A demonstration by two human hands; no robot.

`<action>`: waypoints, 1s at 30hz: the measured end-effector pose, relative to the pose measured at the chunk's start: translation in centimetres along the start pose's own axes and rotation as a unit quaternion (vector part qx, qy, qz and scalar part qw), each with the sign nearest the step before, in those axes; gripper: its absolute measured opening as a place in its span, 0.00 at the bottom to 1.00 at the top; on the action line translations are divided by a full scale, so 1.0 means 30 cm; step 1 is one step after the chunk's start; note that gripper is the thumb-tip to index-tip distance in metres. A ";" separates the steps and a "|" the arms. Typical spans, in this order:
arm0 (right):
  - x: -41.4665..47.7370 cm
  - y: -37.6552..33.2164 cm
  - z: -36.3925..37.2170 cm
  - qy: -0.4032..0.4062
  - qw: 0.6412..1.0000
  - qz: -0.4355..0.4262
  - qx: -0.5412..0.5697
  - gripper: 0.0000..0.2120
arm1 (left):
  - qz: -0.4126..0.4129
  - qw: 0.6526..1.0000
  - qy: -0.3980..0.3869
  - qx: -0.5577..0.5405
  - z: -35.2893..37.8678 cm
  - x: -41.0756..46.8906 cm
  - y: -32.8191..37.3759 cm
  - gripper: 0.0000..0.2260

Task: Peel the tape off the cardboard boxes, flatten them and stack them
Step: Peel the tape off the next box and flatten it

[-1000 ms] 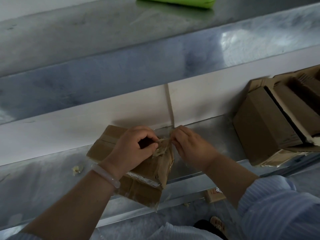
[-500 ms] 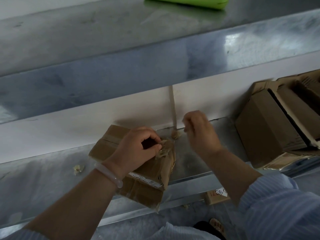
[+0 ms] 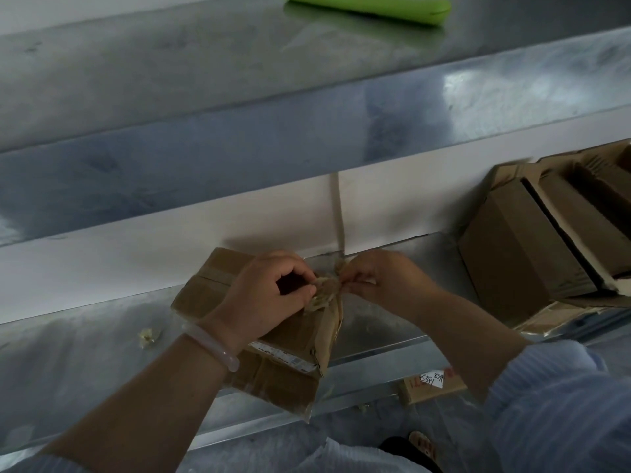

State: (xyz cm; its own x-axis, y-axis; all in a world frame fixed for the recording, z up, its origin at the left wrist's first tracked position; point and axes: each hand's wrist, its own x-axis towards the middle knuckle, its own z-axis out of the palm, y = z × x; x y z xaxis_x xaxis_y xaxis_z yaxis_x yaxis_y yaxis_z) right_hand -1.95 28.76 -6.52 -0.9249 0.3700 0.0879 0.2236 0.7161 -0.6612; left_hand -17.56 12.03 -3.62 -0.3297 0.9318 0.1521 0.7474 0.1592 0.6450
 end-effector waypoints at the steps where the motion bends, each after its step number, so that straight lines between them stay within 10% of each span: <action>1: 0.007 0.003 -0.011 -0.009 0.999 -0.033 -0.029 0.06 | -0.001 1.000 0.000 0.002 0.000 0.000 -0.001 0.03; 21: 0.055 -0.009 0.006 0.070 0.954 -0.223 -0.189 0.04 | 0.016 1.000 0.010 0.023 0.007 0.003 -0.003 0.03; 30: 0.035 -0.092 -0.021 0.089 0.990 -0.094 -0.055 0.04 | -0.025 0.999 0.039 -0.001 0.012 0.009 0.000 0.04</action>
State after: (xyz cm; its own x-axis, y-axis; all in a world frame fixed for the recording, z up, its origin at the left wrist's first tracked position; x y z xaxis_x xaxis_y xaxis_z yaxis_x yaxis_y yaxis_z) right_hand -3.35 27.55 -4.15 -0.8865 0.3163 0.3377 0.0946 0.8383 -0.5369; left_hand -17.45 12.39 -3.86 -0.4109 0.8941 0.1782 0.7276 0.2038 0.6550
